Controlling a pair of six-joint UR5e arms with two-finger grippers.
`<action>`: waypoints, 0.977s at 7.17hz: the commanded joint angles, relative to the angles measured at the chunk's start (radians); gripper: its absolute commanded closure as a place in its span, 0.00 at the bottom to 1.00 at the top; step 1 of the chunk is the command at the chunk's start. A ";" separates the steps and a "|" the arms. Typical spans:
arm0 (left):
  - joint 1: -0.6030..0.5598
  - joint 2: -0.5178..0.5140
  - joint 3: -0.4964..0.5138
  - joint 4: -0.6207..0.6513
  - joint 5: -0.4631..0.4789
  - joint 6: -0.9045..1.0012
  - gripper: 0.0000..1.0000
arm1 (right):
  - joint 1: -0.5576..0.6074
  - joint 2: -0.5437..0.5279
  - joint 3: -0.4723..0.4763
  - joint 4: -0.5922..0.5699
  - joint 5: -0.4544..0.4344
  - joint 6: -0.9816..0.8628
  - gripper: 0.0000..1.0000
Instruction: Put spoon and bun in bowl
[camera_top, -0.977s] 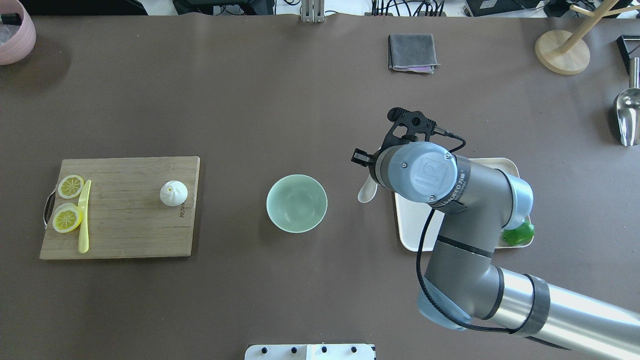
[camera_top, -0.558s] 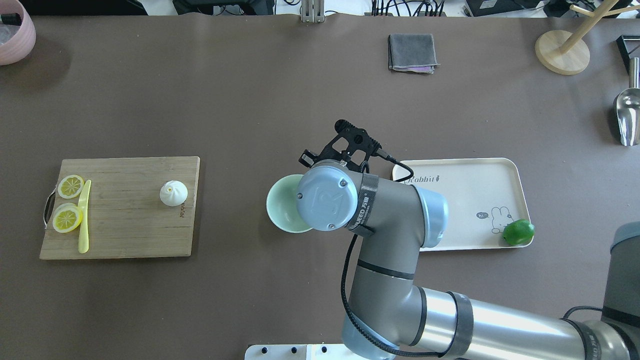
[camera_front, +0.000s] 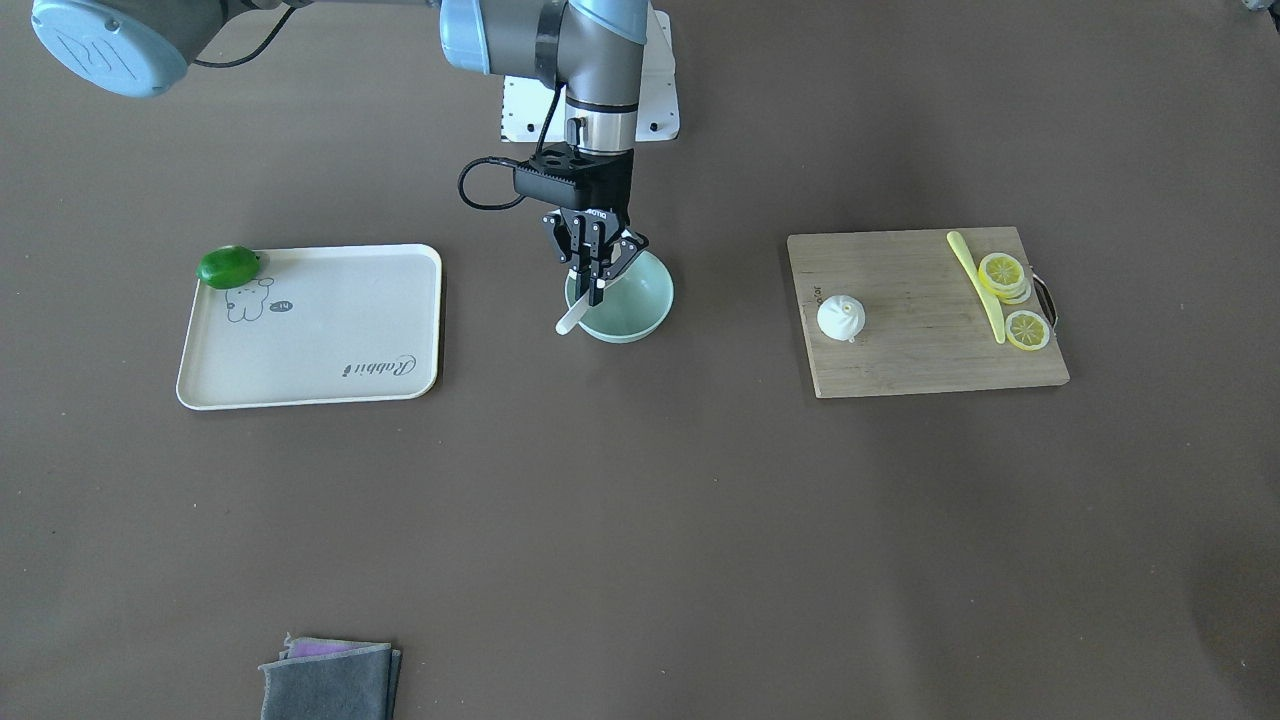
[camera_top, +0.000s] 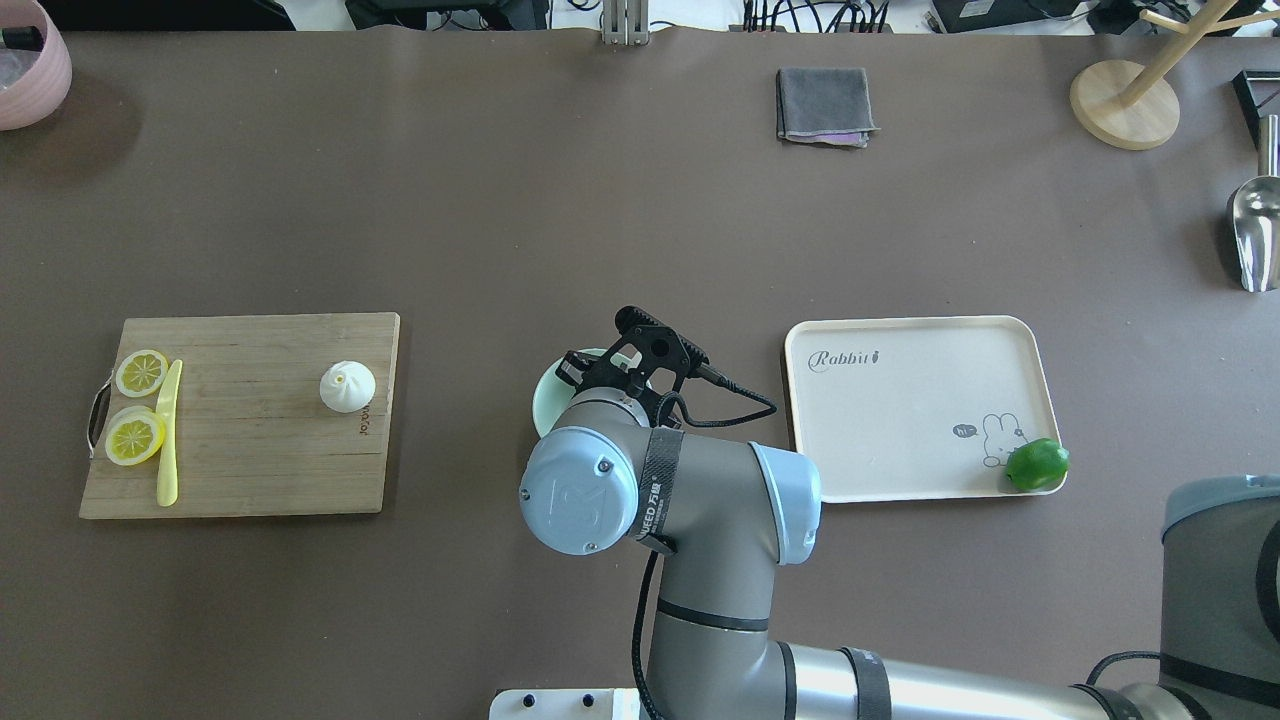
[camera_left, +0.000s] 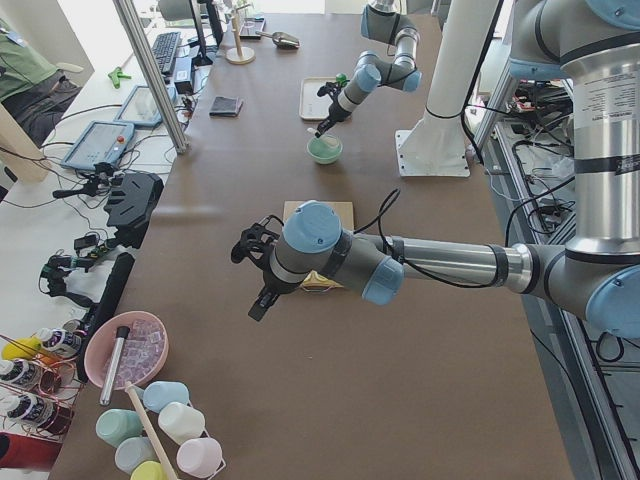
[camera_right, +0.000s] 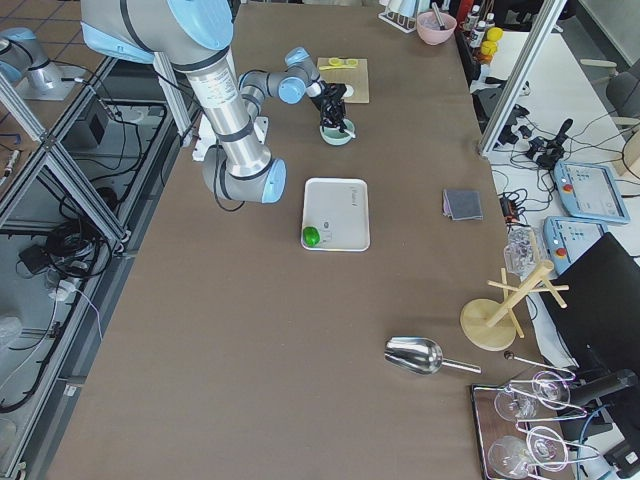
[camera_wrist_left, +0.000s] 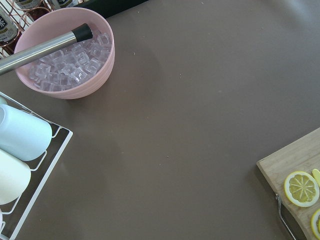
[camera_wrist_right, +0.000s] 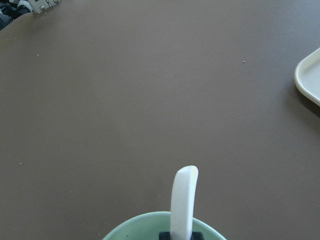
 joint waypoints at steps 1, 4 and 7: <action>0.005 -0.001 -0.001 0.002 -0.006 -0.007 0.02 | -0.002 0.007 0.048 -0.035 -0.021 -0.036 0.00; 0.177 -0.014 -0.017 -0.204 -0.100 -0.367 0.02 | 0.154 -0.030 0.197 -0.088 0.174 -0.290 0.00; 0.536 -0.075 -0.020 -0.417 0.114 -0.808 0.01 | 0.441 -0.247 0.316 0.034 0.565 -0.786 0.00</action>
